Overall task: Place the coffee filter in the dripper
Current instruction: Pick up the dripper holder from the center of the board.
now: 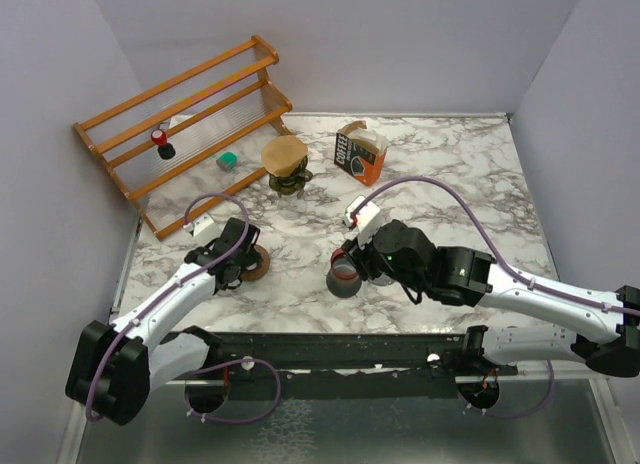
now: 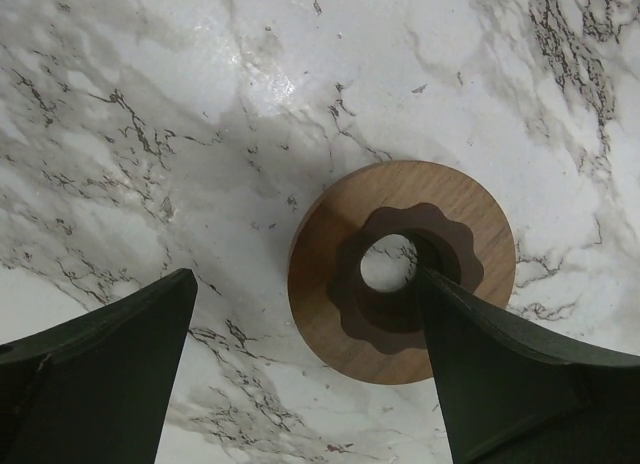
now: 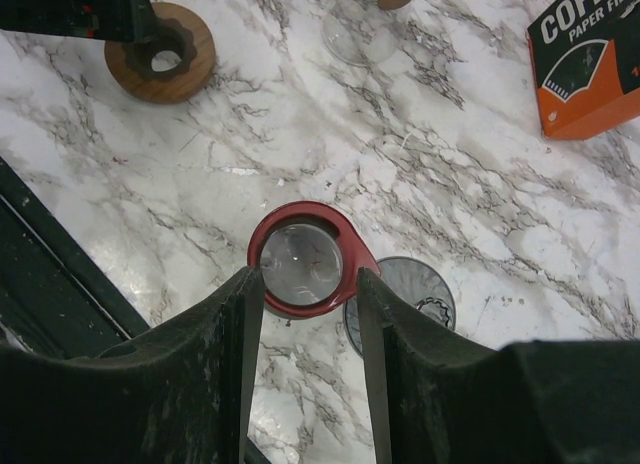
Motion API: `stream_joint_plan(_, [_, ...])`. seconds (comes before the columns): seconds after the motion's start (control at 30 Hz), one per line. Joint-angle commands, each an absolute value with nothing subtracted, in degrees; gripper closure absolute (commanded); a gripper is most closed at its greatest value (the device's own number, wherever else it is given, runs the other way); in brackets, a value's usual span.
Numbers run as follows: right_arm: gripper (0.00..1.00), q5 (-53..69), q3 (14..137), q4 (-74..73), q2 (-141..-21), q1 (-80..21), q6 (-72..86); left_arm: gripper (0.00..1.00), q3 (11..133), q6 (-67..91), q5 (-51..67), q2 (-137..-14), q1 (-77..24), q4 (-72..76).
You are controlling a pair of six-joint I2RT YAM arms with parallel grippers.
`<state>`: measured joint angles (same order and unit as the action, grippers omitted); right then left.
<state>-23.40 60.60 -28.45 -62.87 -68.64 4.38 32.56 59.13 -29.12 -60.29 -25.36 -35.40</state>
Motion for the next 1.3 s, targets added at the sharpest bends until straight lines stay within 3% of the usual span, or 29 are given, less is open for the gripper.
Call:
stream_joint_plan(0.0, [0.53, -22.6, 59.5, -26.7, -61.9, -69.0, 3.9, 0.10, 31.7, 56.0, -26.5, -61.7, -23.8, -31.5])
stream_joint_plan(0.6, [0.56, -22.2, 59.0, -25.7, -62.6, -69.0, 4.5, 0.45, 31.9, 53.0, -25.1, -64.9, -22.9, -30.6])
stream_joint_plan(1.27, [0.56, -21.6, 59.2, -26.2, -62.0, -69.0, 6.0, 0.60, 31.0, 50.5, -24.0, -67.1, -22.9, -28.6])
